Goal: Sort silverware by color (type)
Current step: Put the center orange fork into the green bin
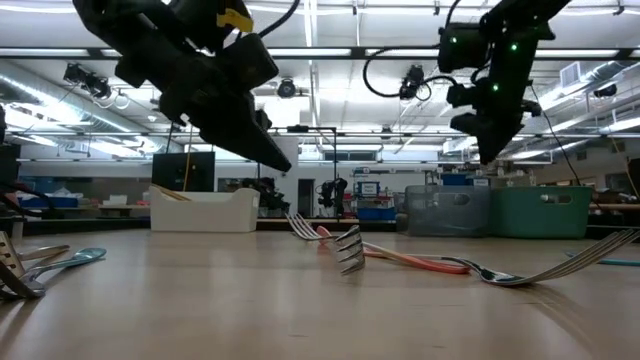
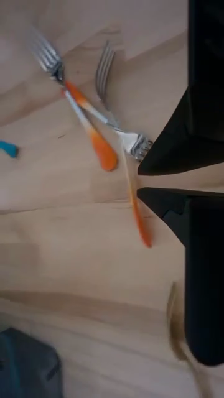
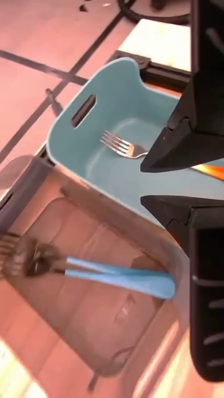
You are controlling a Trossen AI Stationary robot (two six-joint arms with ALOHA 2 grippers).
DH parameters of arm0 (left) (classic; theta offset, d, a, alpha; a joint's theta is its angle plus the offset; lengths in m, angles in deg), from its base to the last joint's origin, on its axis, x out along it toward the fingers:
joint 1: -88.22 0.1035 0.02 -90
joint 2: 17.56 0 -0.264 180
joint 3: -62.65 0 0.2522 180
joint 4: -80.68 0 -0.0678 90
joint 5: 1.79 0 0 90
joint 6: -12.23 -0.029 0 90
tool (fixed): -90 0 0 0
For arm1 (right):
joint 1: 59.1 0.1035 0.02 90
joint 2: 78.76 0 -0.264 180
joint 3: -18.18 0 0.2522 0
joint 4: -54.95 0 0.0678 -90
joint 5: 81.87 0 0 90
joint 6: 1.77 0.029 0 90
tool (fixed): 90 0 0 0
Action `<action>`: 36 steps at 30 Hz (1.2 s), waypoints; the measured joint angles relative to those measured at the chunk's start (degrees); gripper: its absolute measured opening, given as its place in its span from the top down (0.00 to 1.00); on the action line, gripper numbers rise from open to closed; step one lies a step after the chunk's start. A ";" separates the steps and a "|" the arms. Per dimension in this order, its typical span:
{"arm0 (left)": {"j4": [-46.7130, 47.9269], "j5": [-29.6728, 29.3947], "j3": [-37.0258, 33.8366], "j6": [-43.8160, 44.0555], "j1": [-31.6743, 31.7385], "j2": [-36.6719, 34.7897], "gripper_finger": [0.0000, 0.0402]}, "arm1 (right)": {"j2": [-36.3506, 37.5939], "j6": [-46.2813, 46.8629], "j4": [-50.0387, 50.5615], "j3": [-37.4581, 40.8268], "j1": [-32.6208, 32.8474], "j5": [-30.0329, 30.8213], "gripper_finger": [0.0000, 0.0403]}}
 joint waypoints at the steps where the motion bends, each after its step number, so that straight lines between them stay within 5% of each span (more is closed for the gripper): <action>1: 0.90 0.05 0.46 -0.05 -0.20 0.40 0.87 | 0.08 0.02 0.10 -0.35 0.92 0.10 0.80; 13: 14.66 1.05 15.13 -6.47 -1.71 9.72 0.87 | 0.39 2.90 -0.90 -1.04 12.33 1.37 0.80; 23: 17.31 0.95 17.77 -9.03 -3.55 13.14 0.84 | 0.40 7.32 -5.32 -0.75 20.42 4.12 0.80; 36: 17.12 -19.39 17.70 -28.97 -12.42 17.16 0.61 | 0.28 7.64 -8.67 -0.19 23.94 5.25 0.80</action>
